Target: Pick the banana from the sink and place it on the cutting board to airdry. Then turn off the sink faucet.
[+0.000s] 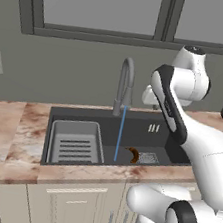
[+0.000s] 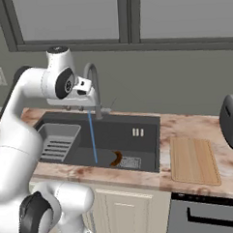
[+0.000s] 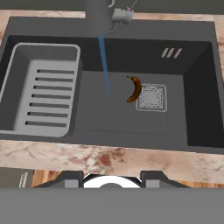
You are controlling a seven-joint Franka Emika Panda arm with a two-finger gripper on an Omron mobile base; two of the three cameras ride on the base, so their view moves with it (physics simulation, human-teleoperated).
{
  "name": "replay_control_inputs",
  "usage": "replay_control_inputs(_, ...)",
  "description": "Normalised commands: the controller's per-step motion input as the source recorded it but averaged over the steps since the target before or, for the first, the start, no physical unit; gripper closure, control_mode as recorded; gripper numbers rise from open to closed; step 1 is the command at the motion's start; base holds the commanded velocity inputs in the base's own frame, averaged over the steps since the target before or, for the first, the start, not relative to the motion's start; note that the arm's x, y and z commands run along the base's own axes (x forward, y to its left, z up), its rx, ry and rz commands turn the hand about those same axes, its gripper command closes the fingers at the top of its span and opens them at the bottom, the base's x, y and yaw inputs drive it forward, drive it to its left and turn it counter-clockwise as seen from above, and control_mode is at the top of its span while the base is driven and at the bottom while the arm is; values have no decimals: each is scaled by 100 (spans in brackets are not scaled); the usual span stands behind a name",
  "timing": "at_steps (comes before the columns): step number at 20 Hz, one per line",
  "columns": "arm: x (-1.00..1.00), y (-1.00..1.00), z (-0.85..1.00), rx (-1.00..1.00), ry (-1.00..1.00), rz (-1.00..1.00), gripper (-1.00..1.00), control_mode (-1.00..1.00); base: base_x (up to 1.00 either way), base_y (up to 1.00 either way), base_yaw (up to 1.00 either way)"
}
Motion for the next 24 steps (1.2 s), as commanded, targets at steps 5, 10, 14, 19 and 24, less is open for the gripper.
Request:
replay_control_inputs(5,-26,0,-8,0,-1,0,-100,-100,0,0,0)
replay_control_inputs(10,-25,0,-42,-4,0,0,-100,-100,0,0,0)
replay_control_inputs(14,-10,-7,-58,-3,-8,2,-100,-100,0,0,0)
replay_control_inputs(19,1,-13,-72,-2,-5,6,-100,-100,0,0,0)
replay_control_inputs(24,14,-10,-46,0,-4,2,-100,-100,0,0,0)
